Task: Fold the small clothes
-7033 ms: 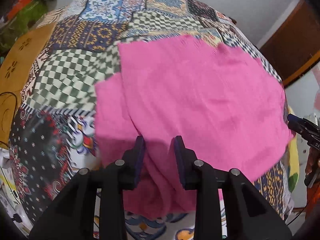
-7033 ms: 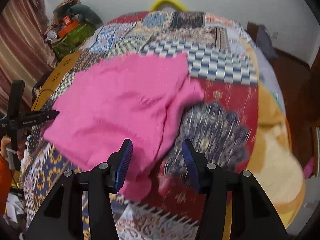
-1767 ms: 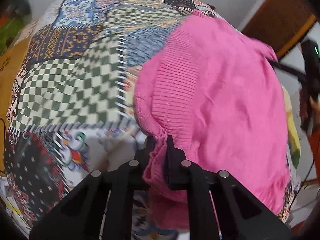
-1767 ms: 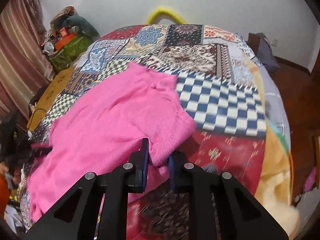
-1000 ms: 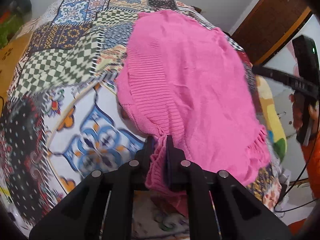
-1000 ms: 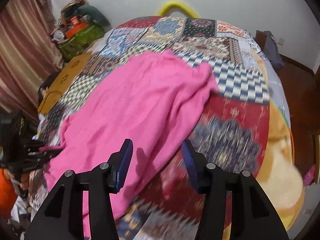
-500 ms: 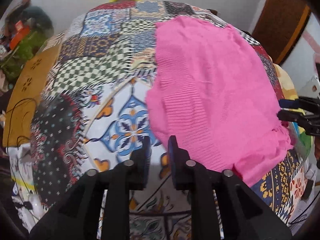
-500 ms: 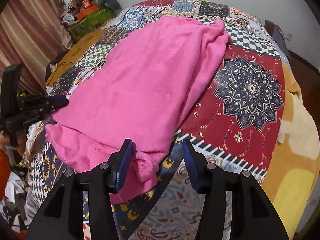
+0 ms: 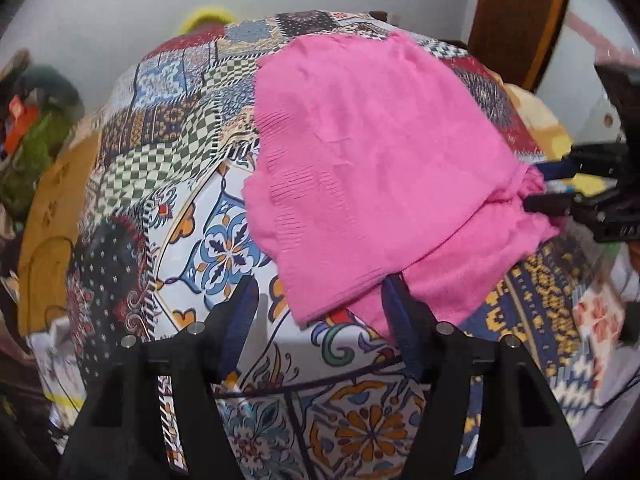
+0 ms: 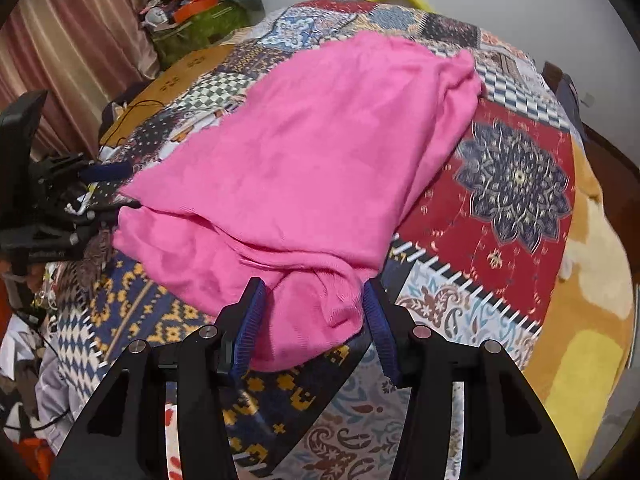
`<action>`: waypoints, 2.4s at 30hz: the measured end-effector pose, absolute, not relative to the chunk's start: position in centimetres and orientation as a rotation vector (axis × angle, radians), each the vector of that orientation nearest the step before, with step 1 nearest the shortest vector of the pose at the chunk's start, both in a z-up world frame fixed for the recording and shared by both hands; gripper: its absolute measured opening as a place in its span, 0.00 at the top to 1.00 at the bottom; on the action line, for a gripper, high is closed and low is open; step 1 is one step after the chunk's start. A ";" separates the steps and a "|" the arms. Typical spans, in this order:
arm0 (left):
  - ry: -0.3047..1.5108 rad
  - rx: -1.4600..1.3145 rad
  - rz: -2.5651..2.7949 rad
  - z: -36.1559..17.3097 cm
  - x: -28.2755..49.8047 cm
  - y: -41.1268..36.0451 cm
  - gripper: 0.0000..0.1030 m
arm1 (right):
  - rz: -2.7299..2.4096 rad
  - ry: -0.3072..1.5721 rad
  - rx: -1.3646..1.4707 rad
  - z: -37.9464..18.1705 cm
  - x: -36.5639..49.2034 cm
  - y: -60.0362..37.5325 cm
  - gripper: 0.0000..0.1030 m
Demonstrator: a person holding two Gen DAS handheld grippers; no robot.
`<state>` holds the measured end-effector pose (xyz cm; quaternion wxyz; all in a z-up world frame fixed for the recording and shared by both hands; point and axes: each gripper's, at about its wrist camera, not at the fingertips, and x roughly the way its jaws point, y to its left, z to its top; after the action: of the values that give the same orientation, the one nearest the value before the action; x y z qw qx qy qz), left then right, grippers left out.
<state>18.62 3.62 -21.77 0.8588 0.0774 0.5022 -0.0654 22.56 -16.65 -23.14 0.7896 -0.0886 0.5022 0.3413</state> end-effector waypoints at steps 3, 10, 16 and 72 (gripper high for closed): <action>1.025 0.213 -0.144 -21.6 18.9 3.0 0.40 | 0.724 1.074 -0.155 -23.2 22.9 -17.0 0.67; 1.021 0.220 -0.159 -21.2 19.3 2.6 0.91 | 0.728 1.023 -0.157 -21.7 22.4 -17.3 0.91; 1.020 0.111 -0.117 -20.3 19.1 5.1 0.94 | 0.775 0.976 -0.111 -19.4 21.2 -18.4 0.91; 1.002 -0.127 -0.131 -24.7 48.5 8.3 0.96 | 0.612 0.902 -0.014 -20.5 45.6 -17.4 0.97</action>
<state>48.54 8.29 -24.75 0.8732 -0.0607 0.4794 -0.0627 45.63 -17.35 -20.53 0.8551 -0.0065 0.4288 0.2912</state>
